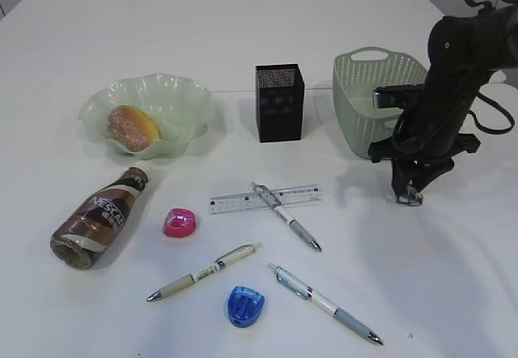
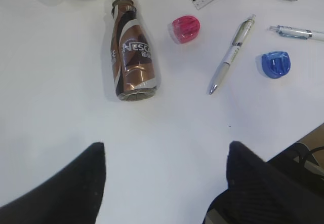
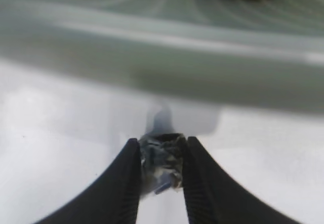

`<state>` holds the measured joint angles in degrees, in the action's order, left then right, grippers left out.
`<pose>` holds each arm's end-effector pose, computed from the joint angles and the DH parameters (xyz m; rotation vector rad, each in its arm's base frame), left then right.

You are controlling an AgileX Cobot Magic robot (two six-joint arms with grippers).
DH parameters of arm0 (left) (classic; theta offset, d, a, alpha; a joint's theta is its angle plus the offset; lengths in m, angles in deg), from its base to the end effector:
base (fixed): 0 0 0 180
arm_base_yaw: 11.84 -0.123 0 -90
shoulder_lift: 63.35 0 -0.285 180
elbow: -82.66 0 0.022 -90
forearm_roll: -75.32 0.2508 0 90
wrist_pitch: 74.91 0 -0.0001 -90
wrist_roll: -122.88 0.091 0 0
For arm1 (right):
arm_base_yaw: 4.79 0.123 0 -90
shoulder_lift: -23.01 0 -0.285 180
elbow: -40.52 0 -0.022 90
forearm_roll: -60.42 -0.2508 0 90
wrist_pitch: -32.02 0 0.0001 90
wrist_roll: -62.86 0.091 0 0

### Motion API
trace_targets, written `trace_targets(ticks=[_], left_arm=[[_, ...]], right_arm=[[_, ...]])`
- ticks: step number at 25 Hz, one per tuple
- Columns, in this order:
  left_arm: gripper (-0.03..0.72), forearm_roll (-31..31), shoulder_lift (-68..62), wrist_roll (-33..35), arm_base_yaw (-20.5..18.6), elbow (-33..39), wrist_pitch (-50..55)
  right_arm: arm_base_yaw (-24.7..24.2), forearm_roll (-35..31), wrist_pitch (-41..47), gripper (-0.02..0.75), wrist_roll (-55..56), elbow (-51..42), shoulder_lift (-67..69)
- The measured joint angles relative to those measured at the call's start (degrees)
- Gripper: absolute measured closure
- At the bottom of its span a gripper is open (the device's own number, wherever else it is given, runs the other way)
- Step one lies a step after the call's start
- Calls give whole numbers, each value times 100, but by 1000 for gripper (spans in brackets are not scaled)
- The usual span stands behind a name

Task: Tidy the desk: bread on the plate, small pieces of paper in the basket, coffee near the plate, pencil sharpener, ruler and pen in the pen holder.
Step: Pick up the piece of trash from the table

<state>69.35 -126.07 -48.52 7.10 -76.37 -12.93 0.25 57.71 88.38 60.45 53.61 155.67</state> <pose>0.1556 -0.0623 0.3510 0.5808 2.4799 -0.2068 0.4265 0.0412 0.1372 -0.1615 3.0666 0.0644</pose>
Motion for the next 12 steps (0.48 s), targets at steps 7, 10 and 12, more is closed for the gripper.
trace_targets(ticks=[7, 10, 12], left_arm=[[162, 0, 0, 0, 0, 0, 0], [162, 10, 0, 0, 0, 0, 0], [162, 10, 0, 0, 0, 0, 0]], right_arm=[[0, 131, 34, 583, 0, 0, 0], [0, 161, 34, 624, 0, 0, 0], [0, 195, 34, 680, 0, 0, 0]])
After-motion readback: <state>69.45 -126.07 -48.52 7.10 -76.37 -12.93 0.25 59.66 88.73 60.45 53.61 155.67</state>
